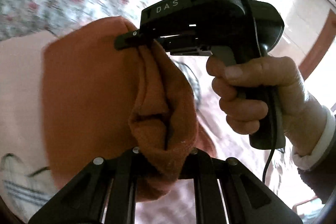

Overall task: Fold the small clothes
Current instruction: 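Grasp the folded sweater edge with the left tool while the right tool grasps it too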

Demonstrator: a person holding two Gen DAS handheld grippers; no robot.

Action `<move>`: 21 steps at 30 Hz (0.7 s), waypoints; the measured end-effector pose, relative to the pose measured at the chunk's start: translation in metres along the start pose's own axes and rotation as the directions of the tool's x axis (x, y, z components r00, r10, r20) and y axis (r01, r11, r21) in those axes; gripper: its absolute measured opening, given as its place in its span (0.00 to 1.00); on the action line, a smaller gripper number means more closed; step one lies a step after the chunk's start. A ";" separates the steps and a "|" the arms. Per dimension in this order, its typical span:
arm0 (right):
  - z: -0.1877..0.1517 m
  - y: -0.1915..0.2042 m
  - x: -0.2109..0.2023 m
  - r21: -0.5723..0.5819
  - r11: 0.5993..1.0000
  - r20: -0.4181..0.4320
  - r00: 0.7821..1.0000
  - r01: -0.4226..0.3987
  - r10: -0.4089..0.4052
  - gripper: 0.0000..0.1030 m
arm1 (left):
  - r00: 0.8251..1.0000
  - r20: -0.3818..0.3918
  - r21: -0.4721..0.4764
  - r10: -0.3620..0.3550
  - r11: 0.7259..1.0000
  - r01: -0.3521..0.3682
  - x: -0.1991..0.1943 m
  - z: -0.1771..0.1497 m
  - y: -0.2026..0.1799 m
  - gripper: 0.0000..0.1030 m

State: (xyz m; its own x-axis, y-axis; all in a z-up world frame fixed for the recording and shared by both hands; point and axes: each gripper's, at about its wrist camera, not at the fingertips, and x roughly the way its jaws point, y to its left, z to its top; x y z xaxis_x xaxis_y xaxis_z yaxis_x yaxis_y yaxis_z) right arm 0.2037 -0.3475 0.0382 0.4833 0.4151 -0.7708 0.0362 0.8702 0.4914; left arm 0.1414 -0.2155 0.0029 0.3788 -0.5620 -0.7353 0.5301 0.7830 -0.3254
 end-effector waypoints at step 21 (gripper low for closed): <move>-0.038 -0.086 -0.026 0.124 0.970 0.047 0.976 0.208 -0.215 0.36 | 0.978 -0.173 -0.035 -0.114 0.993 0.109 0.040 -0.008 0.008 0.47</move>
State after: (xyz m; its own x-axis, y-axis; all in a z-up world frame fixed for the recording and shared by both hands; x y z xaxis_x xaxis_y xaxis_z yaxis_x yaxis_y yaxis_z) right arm 0.1546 -0.4233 0.0009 0.5045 0.2055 -0.8386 0.2440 0.8977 0.3668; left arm 0.1547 -0.2299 -0.0340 0.1791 -0.5929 -0.7851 0.5415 0.7257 -0.4244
